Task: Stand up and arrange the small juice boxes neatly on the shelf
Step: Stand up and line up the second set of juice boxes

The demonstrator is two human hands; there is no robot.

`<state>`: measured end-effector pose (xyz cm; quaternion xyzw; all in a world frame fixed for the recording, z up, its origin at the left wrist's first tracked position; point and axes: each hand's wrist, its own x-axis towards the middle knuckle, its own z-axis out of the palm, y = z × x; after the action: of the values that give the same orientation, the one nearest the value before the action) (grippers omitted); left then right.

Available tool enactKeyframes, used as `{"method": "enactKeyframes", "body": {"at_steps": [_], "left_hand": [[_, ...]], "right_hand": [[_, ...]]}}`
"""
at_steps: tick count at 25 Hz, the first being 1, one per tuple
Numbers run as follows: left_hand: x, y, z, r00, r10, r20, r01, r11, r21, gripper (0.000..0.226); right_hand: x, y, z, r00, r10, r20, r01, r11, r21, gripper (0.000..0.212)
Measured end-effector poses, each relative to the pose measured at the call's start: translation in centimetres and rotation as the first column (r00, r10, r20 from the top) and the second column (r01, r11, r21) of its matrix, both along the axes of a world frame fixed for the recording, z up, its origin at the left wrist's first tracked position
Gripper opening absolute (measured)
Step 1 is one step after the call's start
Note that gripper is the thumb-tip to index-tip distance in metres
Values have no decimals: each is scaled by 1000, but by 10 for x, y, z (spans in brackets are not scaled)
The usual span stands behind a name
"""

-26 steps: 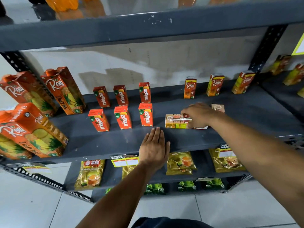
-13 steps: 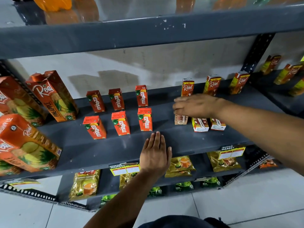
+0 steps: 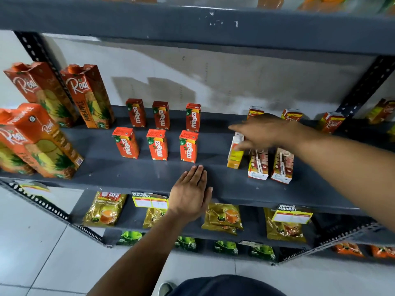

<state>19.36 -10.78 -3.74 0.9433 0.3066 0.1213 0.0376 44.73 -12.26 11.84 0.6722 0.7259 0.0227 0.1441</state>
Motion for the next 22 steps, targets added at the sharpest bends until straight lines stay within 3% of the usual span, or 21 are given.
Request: {"method": "enactKeyframes", "body": {"at_steps": [2, 3, 6, 7, 12, 15, 17, 18, 20, 22], "left_hand": [[0, -2, 1, 1000, 12, -12, -12, 1000, 6, 61], [1, -2, 1, 1000, 14, -21, -14, 1000, 9, 62], [1, -4, 4, 998, 21, -51, -20, 1000, 23, 64], [1, -4, 4, 998, 23, -55, -21, 999, 29, 64], [11, -11, 9, 1000, 28, 4, -28, 998, -59, 61], [30, -13, 15, 997, 68, 49, -64, 995, -73, 64], [34, -10, 12, 995, 86, -44, -88, 994, -63, 65], [31, -10, 9, 992, 89, -91, -94, 995, -42, 66], [45, -8, 3, 986, 33, -160, -40, 998, -42, 69], [42, -11, 3, 987, 46, -154, -50, 999, -20, 73]], "right_hand": [[1, 1, 5, 994, -41, -100, 36, 998, -48, 85], [1, 0, 7, 992, -16, -122, 7, 997, -75, 80], [0, -4, 7, 994, 15, -104, -21, 998, -57, 38], [-1, -5, 5, 996, -17, -93, 14, 999, -31, 35], [9, -9, 2, 967, -134, -216, 122, 990, -69, 83], [30, -14, 7, 892, -252, -376, 261, 965, -28, 66], [37, -21, -4, 843, -372, -388, 375, 924, -71, 53], [34, -27, -14, 827, -432, -359, 422, 900, -110, 54], [46, -37, -38, 712, -580, -396, 560, 809, -178, 59], [40, -37, -49, 687, -592, -421, 586, 794, -162, 60]]}}
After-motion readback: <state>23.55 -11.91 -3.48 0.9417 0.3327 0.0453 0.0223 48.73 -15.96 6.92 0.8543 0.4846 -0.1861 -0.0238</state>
